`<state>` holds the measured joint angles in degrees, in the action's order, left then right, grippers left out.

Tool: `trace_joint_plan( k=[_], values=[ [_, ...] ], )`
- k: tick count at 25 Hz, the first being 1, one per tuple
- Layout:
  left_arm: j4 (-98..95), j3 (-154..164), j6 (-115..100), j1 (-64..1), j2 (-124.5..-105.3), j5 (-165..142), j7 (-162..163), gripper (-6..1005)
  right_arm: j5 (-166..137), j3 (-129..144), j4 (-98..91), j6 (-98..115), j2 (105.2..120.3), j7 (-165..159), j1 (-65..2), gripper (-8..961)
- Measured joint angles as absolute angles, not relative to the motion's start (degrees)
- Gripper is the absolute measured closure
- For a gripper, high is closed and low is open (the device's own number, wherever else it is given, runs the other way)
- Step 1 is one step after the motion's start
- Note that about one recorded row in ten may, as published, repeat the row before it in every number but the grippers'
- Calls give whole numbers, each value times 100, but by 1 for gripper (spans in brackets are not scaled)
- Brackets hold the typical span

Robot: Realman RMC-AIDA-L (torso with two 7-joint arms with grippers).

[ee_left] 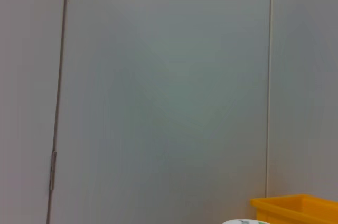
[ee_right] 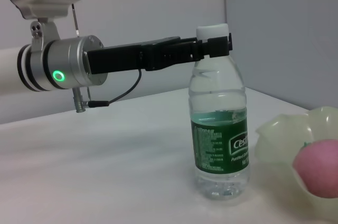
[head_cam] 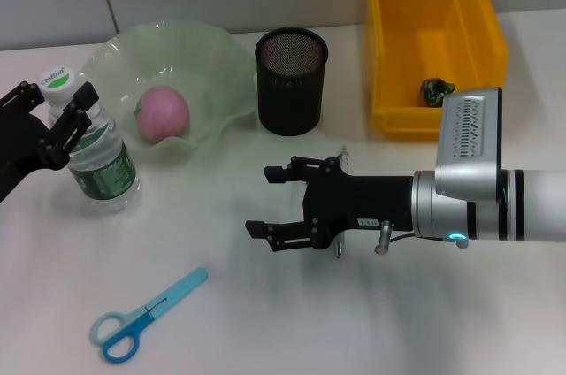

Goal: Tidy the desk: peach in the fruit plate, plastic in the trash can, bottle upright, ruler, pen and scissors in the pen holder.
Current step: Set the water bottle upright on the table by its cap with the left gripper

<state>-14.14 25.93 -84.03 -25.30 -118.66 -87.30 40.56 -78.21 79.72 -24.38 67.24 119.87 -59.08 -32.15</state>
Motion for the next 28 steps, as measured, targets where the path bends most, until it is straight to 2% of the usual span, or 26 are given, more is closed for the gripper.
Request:
trace_joint_plan(
  k=[28],
  values=[
    [-1323,2616,-8272,-2585,-11864,-8763,4000,487,-7831,7972,-2434,6626,11987,-5905,-3230,123]
  ],
)
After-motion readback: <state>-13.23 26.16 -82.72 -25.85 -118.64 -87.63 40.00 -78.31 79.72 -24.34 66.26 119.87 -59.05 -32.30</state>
